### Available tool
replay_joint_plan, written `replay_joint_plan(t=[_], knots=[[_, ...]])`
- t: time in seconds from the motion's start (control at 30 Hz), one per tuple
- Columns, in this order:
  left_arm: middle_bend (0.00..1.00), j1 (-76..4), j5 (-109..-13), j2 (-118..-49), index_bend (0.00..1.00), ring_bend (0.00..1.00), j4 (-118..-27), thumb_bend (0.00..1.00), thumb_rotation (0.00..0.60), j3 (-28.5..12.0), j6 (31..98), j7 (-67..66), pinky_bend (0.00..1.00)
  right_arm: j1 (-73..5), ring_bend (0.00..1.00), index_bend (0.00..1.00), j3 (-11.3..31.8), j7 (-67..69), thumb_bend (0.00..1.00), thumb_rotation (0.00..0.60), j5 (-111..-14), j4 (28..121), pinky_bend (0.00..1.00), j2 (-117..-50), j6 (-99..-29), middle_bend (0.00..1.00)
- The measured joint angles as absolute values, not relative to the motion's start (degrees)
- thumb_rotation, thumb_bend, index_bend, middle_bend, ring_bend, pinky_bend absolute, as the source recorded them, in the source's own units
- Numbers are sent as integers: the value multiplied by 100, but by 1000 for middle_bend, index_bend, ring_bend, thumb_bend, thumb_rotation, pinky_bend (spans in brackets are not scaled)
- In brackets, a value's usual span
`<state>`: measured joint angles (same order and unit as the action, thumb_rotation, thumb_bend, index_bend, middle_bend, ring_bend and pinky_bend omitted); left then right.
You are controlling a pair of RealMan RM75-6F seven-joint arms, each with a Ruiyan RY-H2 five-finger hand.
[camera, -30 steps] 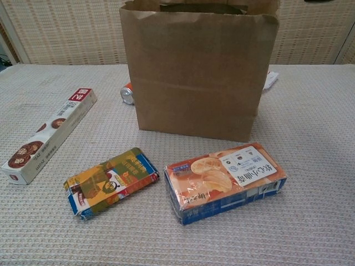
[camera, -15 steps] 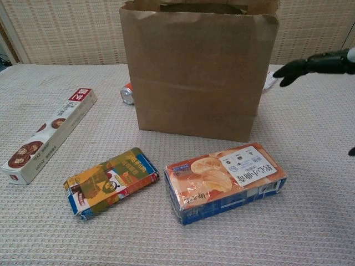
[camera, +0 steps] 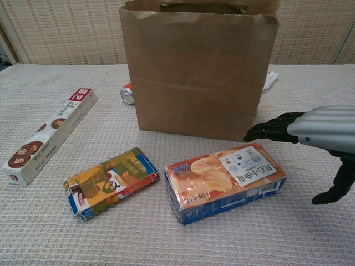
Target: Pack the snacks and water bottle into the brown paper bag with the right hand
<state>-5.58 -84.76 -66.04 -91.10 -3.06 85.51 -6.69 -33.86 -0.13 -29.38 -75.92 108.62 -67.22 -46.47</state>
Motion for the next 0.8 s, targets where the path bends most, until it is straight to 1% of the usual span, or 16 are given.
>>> replay_joint_plan(t=[0.2, 0.4, 0.6, 0.7, 0.73, 0.77, 0.8], knots=[[0, -561, -8491, -6593, 0, 0, -9102, 371, 600, -299, 8543, -629, 0, -3661, 0, 0, 84, -3692, 15, 600, -6560, 10458, 0, -7488, -4615, 0], [0, -567, -8505, -6583, 0, 0, -9087, 371, 600, -293, 8533, -587, 0, -3935, 0, 0, 154, -4143, 15, 600, -5834, 10040, 0, -8137, -4753, 0], [0, -570, -8510, -6576, 0, 0, -9083, 370, 600, -290, 8527, -560, 0, -4136, 0, 0, 214, -4270, 15, 600, -5365, 9775, 0, -8521, -4922, 0], [0, -571, -8514, -6573, 0, 0, -9084, 371, 600, -287, 8525, -555, 0, -4175, 0, 0, 213, -4289, 17, 600, -5282, 9700, 7, -8628, -5049, 0], [0, -570, -8515, -6572, 0, 0, -9084, 371, 600, -286, 8525, -553, 0, -4178, 4, 0, 211, -4304, 36, 600, -5267, 9684, 44, -8659, -5101, 1], [0, -570, -8516, -6571, 0, 0, -9084, 371, 600, -285, 8525, -550, 0, -4178, 42, 14, 209, -4321, 77, 600, -5260, 9668, 128, -8696, -5163, 29], [0, -570, -8517, -6571, 0, 0, -9083, 371, 600, -285, 8525, -546, 0, -4174, 97, 60, 207, -4337, 115, 600, -5269, 9640, 216, -8754, -5263, 72]])
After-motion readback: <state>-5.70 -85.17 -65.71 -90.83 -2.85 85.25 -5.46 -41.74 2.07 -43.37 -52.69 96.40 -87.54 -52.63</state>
